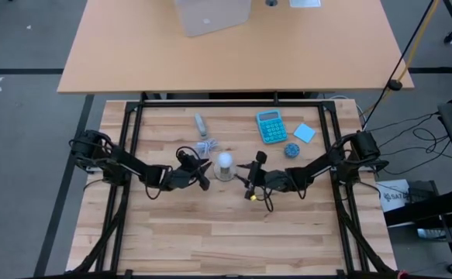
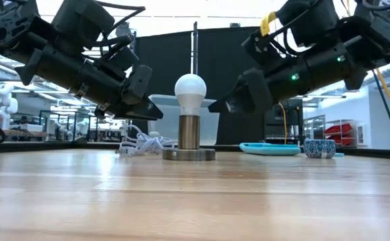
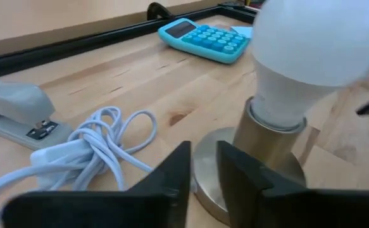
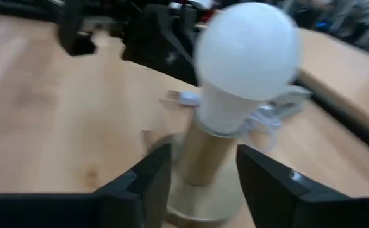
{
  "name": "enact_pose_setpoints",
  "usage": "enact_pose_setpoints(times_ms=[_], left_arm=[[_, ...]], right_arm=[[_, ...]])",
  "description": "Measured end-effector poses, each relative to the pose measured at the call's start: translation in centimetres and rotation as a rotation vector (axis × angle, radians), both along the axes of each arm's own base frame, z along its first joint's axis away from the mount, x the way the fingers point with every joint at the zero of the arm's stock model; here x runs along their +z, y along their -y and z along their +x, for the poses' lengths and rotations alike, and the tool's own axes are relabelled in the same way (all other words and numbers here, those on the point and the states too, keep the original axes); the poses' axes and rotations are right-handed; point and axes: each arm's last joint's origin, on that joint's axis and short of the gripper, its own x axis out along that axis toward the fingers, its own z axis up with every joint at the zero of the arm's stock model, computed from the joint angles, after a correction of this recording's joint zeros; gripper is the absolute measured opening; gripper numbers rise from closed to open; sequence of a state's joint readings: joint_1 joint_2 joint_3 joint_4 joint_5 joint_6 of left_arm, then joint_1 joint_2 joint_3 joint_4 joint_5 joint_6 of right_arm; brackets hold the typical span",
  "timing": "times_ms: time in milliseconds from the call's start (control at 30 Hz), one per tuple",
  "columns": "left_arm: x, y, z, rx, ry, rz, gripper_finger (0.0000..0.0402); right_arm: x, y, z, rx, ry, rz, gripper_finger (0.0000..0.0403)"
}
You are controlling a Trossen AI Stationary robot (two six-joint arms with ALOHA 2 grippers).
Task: Screw lightbulb
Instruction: Remove the white lightbulb from the desk lamp
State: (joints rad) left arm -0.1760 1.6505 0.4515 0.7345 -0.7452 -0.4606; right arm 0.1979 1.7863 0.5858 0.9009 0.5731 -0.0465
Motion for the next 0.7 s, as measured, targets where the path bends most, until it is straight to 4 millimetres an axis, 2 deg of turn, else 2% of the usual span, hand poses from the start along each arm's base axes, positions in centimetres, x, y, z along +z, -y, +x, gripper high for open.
enact_pose_setpoints(times_ms=[200,333,433,500,600,700], left_arm=[[0.0,-0.4,0.0,0.017,-0.002,0.004,0.0010],[0.0,-0.4,0.0,0.018,-0.001,0.004,0.0002],[0.4,-0.3,0.2,-0.002,0.020,0.008,0.0002],[1.5,0.1,0.5,-0.034,0.041,0.027,0.0001],[4.4,0.7,0.7,-0.090,0.087,0.095,0.0001],[7.6,1.1,-0.3,-0.133,0.118,0.186,0.0001]], right_arm=[[-0.1,0.1,-0.2,-0.070,-0.014,-0.051,0.0082],[0.1,0.1,-0.1,-0.068,0.000,-0.052,0.0015],[0.2,0.0,-0.1,-0.068,0.010,-0.054,0.0008],[0.2,0.0,-0.1,-0.069,0.009,-0.054,0.0005],[0.2,0.1,-0.1,-0.069,0.009,-0.054,0.0002],[0.2,0.1,-0.1,-0.069,0.008,-0.055,0.0001]])
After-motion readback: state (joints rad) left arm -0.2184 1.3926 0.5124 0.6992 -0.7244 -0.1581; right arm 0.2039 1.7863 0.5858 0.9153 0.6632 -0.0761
